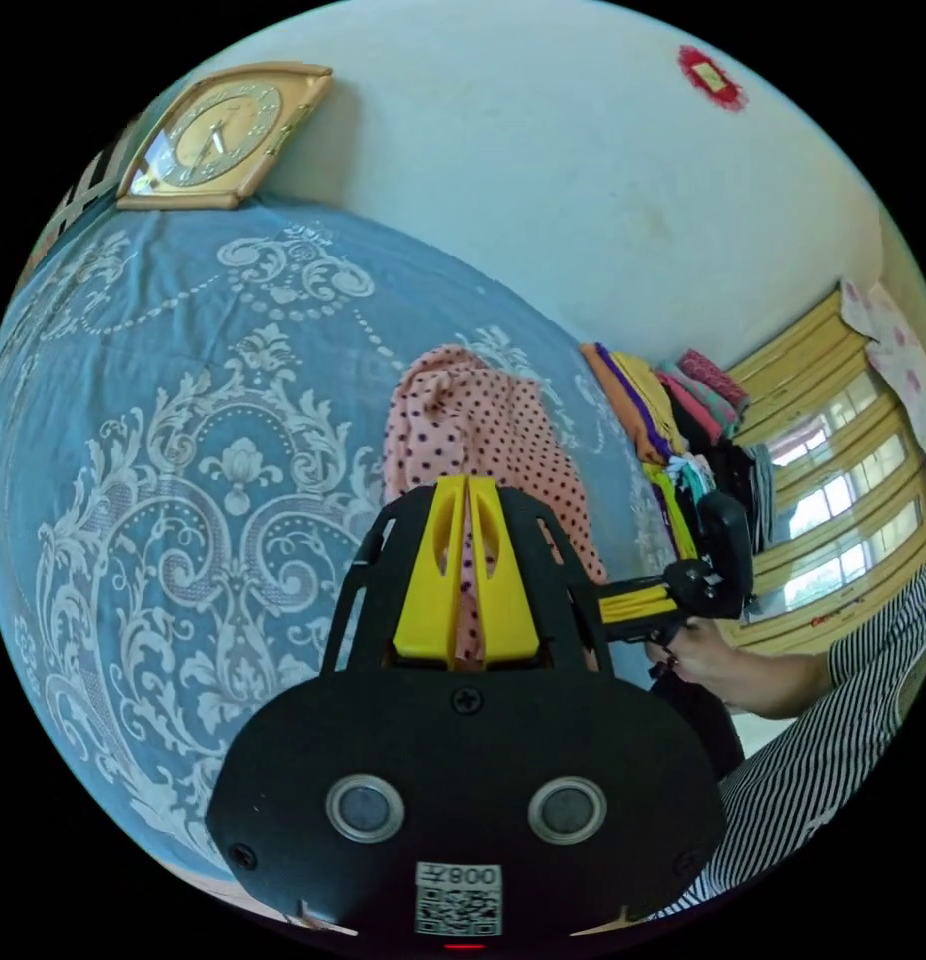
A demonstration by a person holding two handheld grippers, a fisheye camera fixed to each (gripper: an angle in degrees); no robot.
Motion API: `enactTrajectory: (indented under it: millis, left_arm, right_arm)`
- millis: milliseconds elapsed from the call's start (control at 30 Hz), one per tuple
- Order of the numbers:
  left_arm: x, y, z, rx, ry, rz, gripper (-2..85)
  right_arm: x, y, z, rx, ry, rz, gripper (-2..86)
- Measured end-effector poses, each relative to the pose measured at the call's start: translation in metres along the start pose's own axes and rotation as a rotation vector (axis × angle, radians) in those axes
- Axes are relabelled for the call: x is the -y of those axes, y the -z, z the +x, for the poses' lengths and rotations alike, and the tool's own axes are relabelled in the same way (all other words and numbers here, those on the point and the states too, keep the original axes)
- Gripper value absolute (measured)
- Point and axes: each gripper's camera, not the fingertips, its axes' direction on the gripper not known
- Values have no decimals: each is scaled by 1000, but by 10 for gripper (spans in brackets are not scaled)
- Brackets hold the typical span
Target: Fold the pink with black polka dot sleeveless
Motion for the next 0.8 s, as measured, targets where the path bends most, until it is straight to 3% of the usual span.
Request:
enactTrajectory:
  millis: [133, 367, 633, 800]
  left_arm:
    - [-3, -27, 10, 116, -7, -180, 3]
    - [-17, 1, 43, 16, 0, -60, 8]
    - [-60, -39, 113, -85, -184, -238, 46]
    - [-67, -75, 145, -23, -295, -289, 67]
  right_arm:
    - [-16, -6, 2, -18, -15, -7, 1]
    - [-52, 3, 18, 53, -52, 7, 2]
    - [-157, 43, 88, 242, -257, 208, 9]
    - [-204, 38, 133, 324, -381, 229, 39]
